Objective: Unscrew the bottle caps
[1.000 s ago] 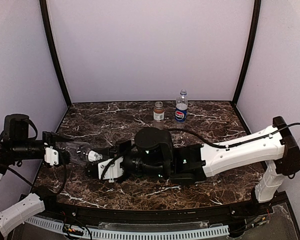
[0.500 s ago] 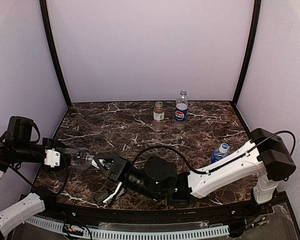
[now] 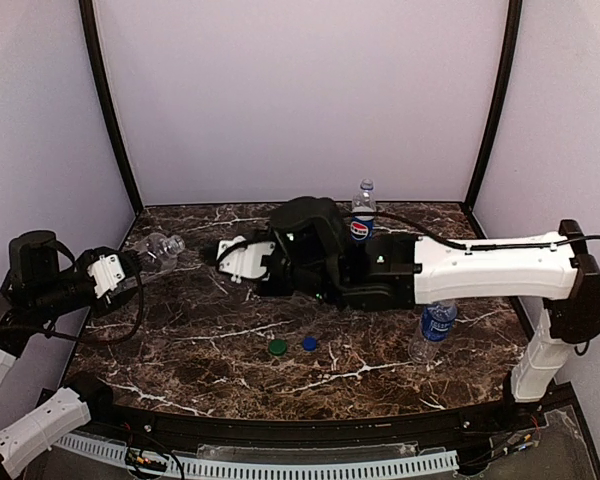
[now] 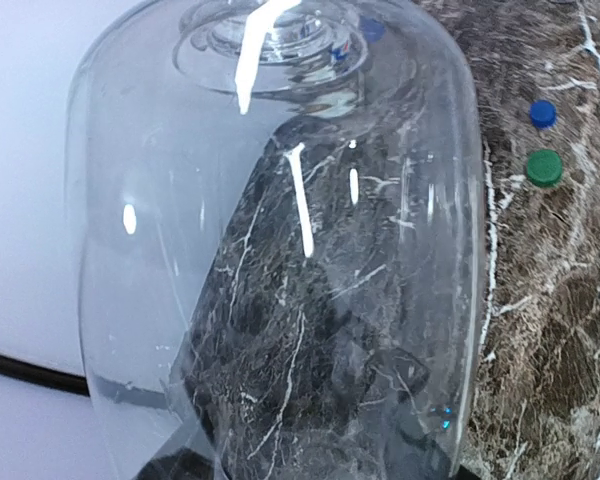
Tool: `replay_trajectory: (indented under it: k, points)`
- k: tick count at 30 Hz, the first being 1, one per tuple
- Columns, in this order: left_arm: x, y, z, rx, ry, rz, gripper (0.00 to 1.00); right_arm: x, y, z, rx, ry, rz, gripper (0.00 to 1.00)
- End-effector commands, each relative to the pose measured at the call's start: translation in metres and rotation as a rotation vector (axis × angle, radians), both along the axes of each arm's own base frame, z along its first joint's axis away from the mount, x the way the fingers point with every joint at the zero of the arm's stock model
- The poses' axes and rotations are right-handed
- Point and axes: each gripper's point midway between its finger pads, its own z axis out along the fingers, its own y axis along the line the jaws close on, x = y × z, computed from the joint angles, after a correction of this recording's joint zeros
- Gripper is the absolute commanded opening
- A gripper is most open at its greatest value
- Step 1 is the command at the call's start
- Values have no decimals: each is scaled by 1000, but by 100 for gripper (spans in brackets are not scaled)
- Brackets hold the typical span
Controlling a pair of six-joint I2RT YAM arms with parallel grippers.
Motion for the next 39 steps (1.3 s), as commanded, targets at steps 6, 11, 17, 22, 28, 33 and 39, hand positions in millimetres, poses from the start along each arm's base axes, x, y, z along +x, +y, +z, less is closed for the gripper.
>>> replay_trajectory:
  k: [6,11,17,22,28,33,39]
  points:
    - [20,9,34,-285,-52,171,45,19,-145,-213,-294,1074,-718,0]
    - [17,7,34,-293,-42,160,45,11,-166,-256,-354,1162,-800,0]
    - [16,6,35,-295,-42,148,45,11,-174,-275,-342,1203,-821,0]
    - [15,6,38,-296,-50,143,45,8,-182,-288,-381,1206,-834,0]
    - [8,-2,42,-316,-34,94,45,12,-186,-285,-403,1180,-858,56]
    - [-16,-24,40,-353,60,-59,49,19,-170,-251,-326,1169,-810,98]
    - [-56,-49,31,-376,202,-275,50,31,-127,-142,-89,1058,-602,99]
